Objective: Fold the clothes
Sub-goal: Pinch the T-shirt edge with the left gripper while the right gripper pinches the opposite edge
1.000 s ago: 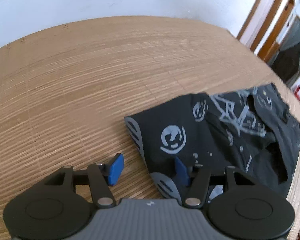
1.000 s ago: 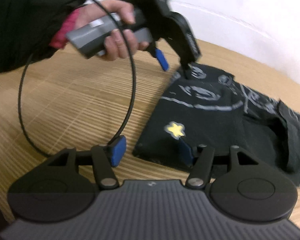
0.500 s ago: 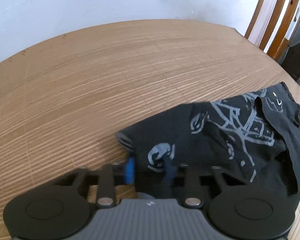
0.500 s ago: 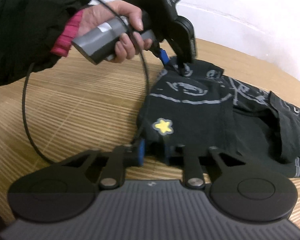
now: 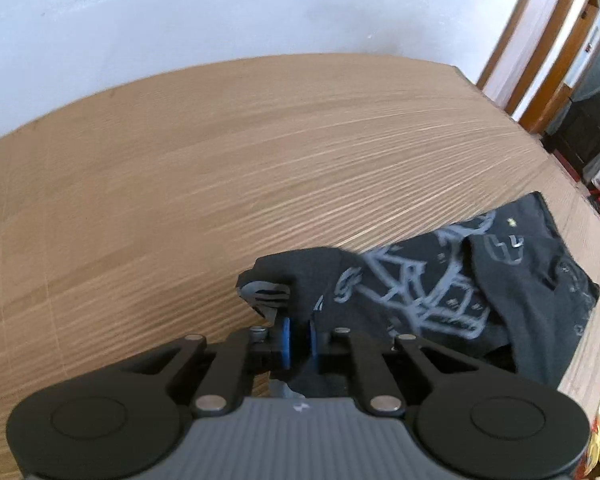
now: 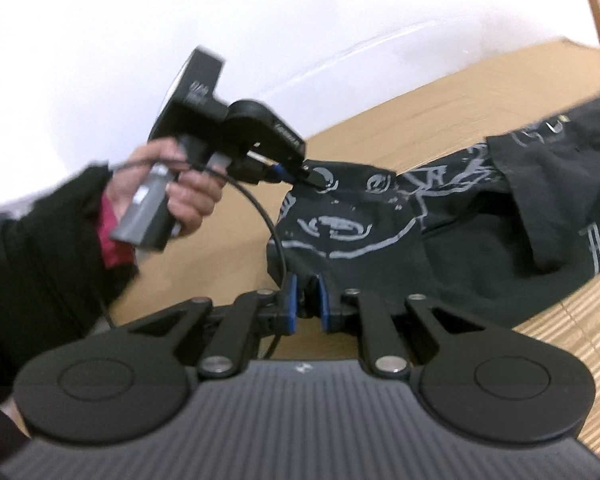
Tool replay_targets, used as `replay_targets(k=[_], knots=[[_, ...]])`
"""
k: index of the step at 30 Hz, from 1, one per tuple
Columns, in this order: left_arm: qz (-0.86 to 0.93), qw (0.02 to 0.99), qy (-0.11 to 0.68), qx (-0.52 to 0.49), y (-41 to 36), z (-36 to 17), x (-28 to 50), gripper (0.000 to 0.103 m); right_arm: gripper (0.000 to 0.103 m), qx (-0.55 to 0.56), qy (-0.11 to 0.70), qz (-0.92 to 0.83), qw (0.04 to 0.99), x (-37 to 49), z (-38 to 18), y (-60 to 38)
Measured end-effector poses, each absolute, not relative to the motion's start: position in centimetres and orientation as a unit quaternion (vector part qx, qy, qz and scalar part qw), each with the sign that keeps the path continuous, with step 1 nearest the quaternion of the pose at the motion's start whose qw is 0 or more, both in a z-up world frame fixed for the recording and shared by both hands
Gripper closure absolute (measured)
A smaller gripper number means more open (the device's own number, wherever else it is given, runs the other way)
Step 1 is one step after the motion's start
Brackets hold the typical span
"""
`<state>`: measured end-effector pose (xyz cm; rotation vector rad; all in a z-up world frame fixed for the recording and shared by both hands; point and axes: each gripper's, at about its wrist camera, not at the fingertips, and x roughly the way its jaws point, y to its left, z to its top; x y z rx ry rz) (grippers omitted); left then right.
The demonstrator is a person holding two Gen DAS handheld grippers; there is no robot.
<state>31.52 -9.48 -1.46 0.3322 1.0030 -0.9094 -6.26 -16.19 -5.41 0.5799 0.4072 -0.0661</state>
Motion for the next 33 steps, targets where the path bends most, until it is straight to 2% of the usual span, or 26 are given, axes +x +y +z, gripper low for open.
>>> replay_targets(k=[6,8,14,19,21,23,25,27,33], knots=[[-0.428,0.766,0.444,0.182,-13.1,0.5,29.2,0.094,0.090,0.343,0.157,-0.054,0.925,-7.7,-5.9,-19.1],[-0.428,0.765,0.441,0.193,-14.5,0.9,28.4,0.095,0.095,0.357,0.142,-0.061,0.921,-8.1,-5.9,-20.1],[-0.429,0.760,0.438,0.215,-18.4,1.4,26.4,0.095,0.097,0.385,0.091,-0.078,0.915,-10.0,-5.5,-23.5],[-0.429,0.755,0.437,0.235,-21.2,1.1,25.0,0.095,0.093,0.360,0.127,-0.058,0.923,-10.5,-6.2,-25.4],[-0.427,0.752,0.444,0.234,-22.3,0.8,24.8,0.095,0.085,0.352,0.133,-0.086,0.923,-10.9,-7.3,-26.2],[-0.425,0.751,0.447,0.233,-22.9,0.4,24.5,0.095,0.057,0.373,0.141,-0.079,0.914,-11.2,-8.6,-27.5],[-0.427,0.750,0.448,0.235,-23.3,0.2,24.4,0.095,0.038,0.406,0.153,-0.039,0.900,-10.8,-10.0,-28.8],[-0.428,0.748,0.447,0.240,-23.5,0.0,24.3,0.095,0.036,0.416,0.156,-0.012,0.896,-10.6,-10.8,-29.2],[-0.428,0.745,0.452,0.240,-24.2,-0.5,24.4,0.095,0.036,0.353,0.173,-0.006,0.920,-8.3,-11.2,-28.2]])
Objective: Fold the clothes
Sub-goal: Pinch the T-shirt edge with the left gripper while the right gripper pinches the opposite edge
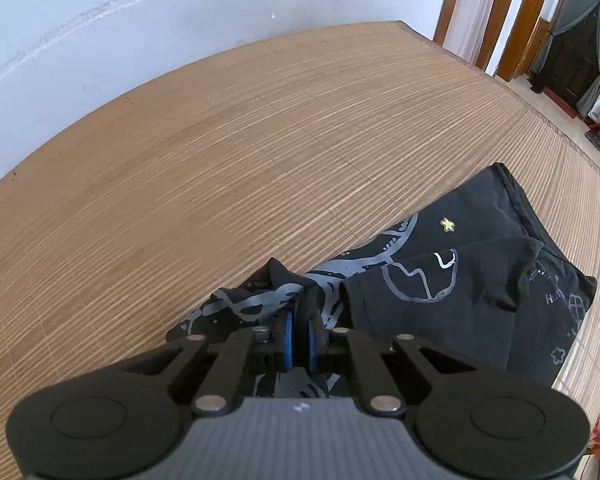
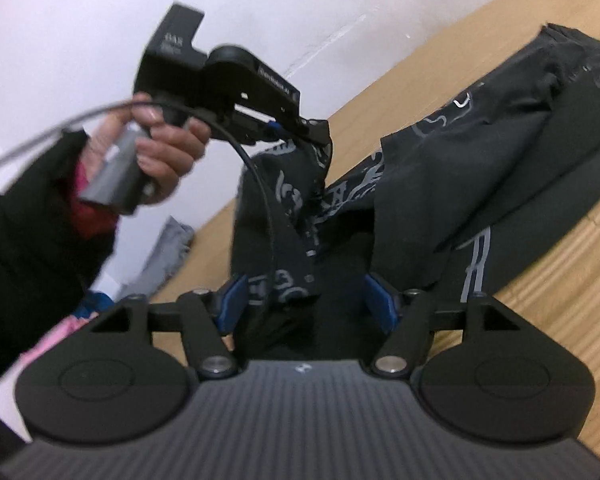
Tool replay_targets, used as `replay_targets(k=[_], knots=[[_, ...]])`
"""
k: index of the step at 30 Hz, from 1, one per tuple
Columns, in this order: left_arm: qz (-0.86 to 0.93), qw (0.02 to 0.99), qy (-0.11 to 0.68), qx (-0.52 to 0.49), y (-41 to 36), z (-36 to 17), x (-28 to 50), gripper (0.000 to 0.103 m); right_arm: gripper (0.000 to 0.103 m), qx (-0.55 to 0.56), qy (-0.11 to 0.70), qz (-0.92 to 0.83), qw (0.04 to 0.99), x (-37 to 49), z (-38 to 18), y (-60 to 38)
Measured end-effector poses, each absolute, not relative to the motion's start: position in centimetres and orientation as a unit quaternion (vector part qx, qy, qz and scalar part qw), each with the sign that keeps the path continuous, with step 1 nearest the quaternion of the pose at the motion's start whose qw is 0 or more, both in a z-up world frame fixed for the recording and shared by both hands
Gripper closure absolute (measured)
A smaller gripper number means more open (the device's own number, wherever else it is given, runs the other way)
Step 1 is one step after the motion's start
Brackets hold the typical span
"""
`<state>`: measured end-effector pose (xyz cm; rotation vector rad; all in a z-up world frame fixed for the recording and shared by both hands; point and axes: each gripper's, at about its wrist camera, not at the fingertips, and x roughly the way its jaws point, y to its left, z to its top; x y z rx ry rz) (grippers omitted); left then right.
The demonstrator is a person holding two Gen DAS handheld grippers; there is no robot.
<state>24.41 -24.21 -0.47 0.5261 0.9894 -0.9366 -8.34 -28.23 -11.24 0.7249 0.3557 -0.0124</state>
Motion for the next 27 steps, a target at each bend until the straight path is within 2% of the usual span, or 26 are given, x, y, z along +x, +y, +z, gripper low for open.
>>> replay_targets(k=[2,3,4,5,7,15,22,27], knots=[[-0.430,0.743,0.451,0.244,-24.5,-0.6,24.4,0.095,0.037,0.362,0.170,0.006,0.917,-7.6,-11.6,-28.4],[-0.431,0.743,0.449,0.246,-24.5,-0.6,24.3,0.095,0.041,0.365,0.168,0.014,0.916,-7.2,-11.6,-28.4],[-0.431,0.743,0.448,0.248,-24.5,-0.6,24.3,0.095,0.065,0.367,0.170,0.021,0.914,-6.7,-11.5,-28.4],[-0.431,0.743,0.448,0.248,-24.8,-0.7,24.3,0.095,0.078,0.371,0.173,0.025,0.912,-6.3,-11.4,-28.5],[-0.431,0.743,0.450,0.243,-24.9,-0.7,24.5,0.095,0.084,0.372,0.171,0.015,0.912,-6.5,-10.9,-28.4],[-0.450,0.738,0.445,0.235,-27.5,-0.7,23.5,0.095,0.086,0.348,0.152,-0.062,0.923,-8.9,-6.9,-27.9],[-0.469,0.722,0.430,0.272,-32.0,-3.6,20.1,0.090,0.085,0.351,0.180,-0.123,0.910,-10.1,-7.3,-28.1],[-0.455,0.726,0.446,0.258,-33.5,-5.0,19.9,0.085,0.076,0.353,0.231,-0.151,0.894,-9.8,-9.0,-29.4]])
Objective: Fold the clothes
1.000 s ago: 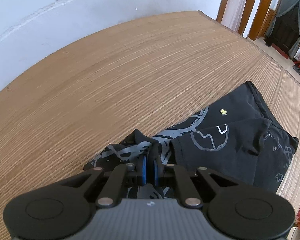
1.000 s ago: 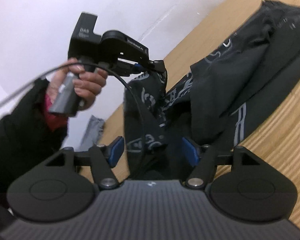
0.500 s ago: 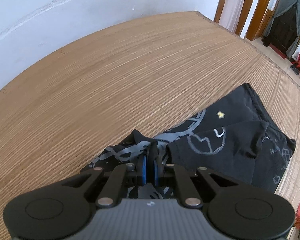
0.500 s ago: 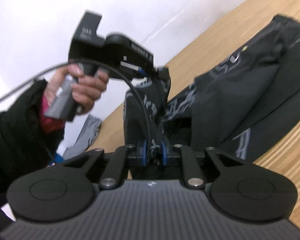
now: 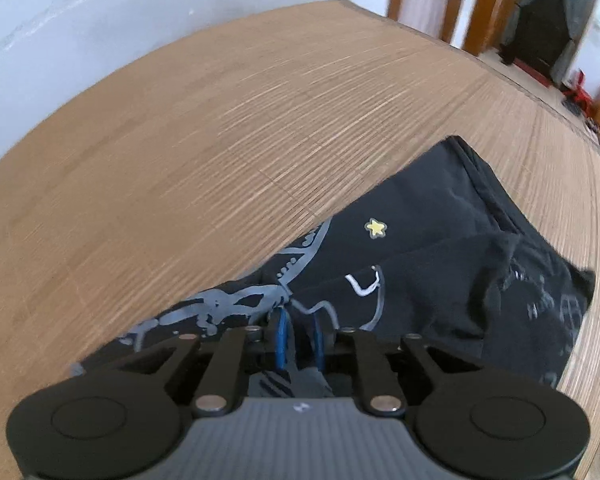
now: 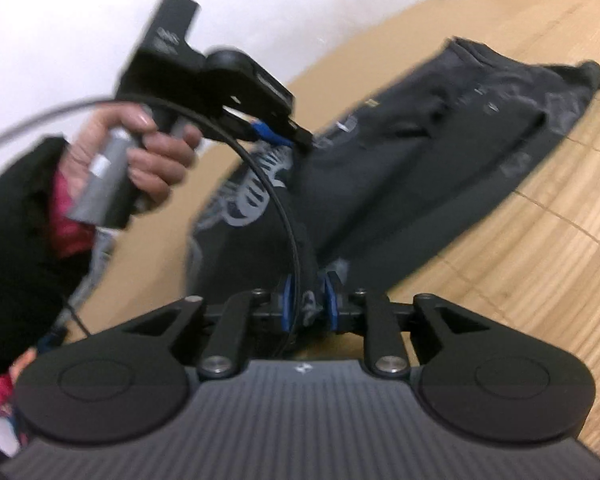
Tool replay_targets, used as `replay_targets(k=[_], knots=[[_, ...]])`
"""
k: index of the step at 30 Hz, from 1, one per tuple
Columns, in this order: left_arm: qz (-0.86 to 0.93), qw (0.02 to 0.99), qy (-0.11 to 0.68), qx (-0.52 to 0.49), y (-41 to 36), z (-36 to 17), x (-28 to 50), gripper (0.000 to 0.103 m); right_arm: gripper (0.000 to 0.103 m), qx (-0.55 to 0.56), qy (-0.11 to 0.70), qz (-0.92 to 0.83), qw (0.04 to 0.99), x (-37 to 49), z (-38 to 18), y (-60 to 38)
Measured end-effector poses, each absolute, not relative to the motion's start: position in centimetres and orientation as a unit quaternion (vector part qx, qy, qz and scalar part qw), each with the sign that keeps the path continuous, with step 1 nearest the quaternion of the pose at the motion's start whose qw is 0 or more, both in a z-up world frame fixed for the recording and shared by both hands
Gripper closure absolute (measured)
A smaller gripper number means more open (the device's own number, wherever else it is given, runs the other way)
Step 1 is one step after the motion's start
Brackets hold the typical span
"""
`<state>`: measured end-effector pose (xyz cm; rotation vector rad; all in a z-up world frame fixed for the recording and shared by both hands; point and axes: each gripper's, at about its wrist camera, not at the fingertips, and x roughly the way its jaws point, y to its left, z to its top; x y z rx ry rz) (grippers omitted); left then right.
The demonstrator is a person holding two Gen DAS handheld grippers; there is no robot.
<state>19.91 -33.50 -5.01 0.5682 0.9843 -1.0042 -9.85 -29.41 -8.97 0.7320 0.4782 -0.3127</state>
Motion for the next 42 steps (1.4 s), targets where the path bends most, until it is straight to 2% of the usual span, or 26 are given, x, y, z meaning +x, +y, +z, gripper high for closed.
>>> replay_targets(k=[4,6,7,8,9,12,17,21,24,27,31,38,42], knots=[[-0.452,0.729,0.457,0.234,-33.0,-3.3,20.8,0.078,0.054,0.345,0.234,-0.153,0.896,-11.0,-8.4,-30.2],[-0.456,0.738,0.444,0.223,-31.8,-1.7,20.7,0.071,0.050,0.337,0.233,-0.154,0.899,-11.8,-7.8,-30.8],[-0.458,0.743,0.436,0.219,-30.9,-0.8,20.6,0.064,0.048,0.333,0.232,-0.155,0.901,-12.2,-7.4,-31.2],[-0.458,0.749,0.426,0.219,-29.8,-0.1,20.3,0.057,0.040,0.331,0.233,-0.152,0.902,-12.6,-7.1,-31.6],[-0.458,0.754,0.417,0.221,-28.8,0.5,20.0,0.055,0.037,0.332,0.234,-0.146,0.902,-12.9,-6.9,-32.1],[-0.446,0.771,0.400,0.216,-25.3,1.9,18.8,0.053,0.037,0.351,0.247,-0.121,0.895,-13.3,-6.7,-33.6],[-0.442,0.770,0.429,0.166,-20.2,1.6,17.3,0.052,0.037,0.365,0.284,-0.043,0.886,-12.0,-6.0,-35.1],[-0.445,0.765,0.441,0.152,-17.2,0.3,16.3,0.052,0.038,0.385,0.345,0.130,0.846,-11.3,-6.6,-37.3],[-0.435,0.773,0.430,0.169,-15.8,-0.5,15.5,0.052,0.036,0.365,0.402,0.148,0.827,-12.5,-6.5,-39.6],[-0.436,0.774,0.426,0.172,-14.8,-1.5,14.6,0.052,0.029,0.369,0.367,0.140,0.842,-12.2,-4.2,-41.5],[-0.447,0.769,0.423,0.175,-13.6,-2.1,13.5,0.052,0.031,0.371,0.315,0.179,0.855,-9.4,-1.5,-42.5],[-0.417,0.806,0.381,0.176,-10.5,-0.6,15.0,0.052,0.029,0.239,0.419,0.253,0.838,-6.3,0.5,-46.0],[-0.324,0.843,0.399,0.158,-8.6,-0.6,18.8,0.054,0.029,0.254,0.398,0.323,0.820,-6.8,2.3,-50.4]])
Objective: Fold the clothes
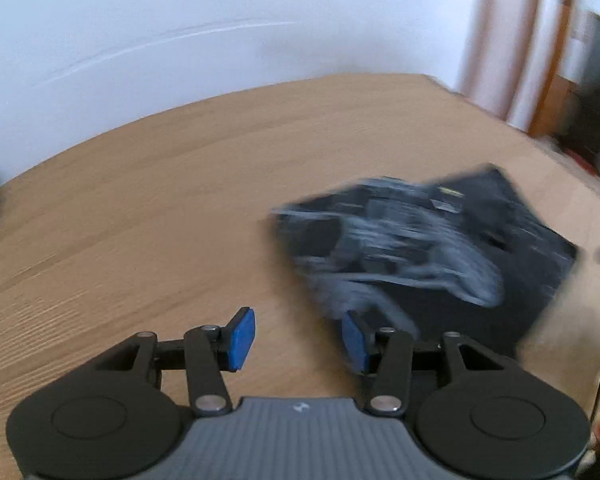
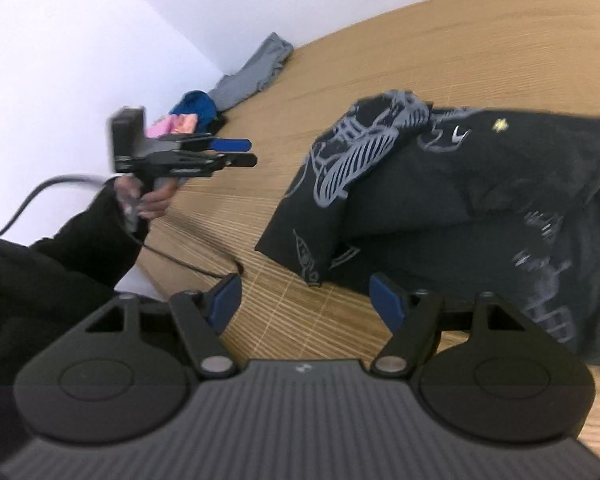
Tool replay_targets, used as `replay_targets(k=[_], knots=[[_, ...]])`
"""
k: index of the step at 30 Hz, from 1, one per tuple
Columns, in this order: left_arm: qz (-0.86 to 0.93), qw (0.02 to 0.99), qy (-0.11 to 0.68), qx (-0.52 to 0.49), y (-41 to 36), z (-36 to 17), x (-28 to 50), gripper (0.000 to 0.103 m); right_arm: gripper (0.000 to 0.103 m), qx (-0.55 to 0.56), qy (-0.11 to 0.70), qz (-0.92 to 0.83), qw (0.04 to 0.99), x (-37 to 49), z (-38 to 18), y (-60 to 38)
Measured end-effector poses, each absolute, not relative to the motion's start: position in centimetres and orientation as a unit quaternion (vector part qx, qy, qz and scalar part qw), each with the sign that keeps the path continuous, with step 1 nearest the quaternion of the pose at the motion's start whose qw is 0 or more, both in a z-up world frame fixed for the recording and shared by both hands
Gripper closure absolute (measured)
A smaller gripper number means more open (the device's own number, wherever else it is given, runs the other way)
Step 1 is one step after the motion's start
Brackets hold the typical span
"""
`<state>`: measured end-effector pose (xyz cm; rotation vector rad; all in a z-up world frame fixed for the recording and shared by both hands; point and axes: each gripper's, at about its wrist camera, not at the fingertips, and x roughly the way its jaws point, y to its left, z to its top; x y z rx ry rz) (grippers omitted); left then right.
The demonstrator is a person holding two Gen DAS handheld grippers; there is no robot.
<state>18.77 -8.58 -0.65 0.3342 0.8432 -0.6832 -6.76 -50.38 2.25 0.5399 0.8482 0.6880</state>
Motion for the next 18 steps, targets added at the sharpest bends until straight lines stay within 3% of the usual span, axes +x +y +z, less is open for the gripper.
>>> replay_targets(k=[4,9,18], knots=[[-0.247,0.869,0.410,0.122,-8.0,0.1,19.6,0.058,0.028,0.242,0.352,0.358,0.830,-6.6,3.3,-54.6],[-0.254,0.877,0.393,0.111,-11.5,1.6,12.7,0.051,0.026,0.258,0.387,0.255,0.848,-0.8,-2.2,-55.6],[-0.244,0.851,0.463,0.037,-20.9,-3.4,3.0,0.051,0.027,0.322,0.411,0.210,0.827,11.7,-8.1,-49.8]])
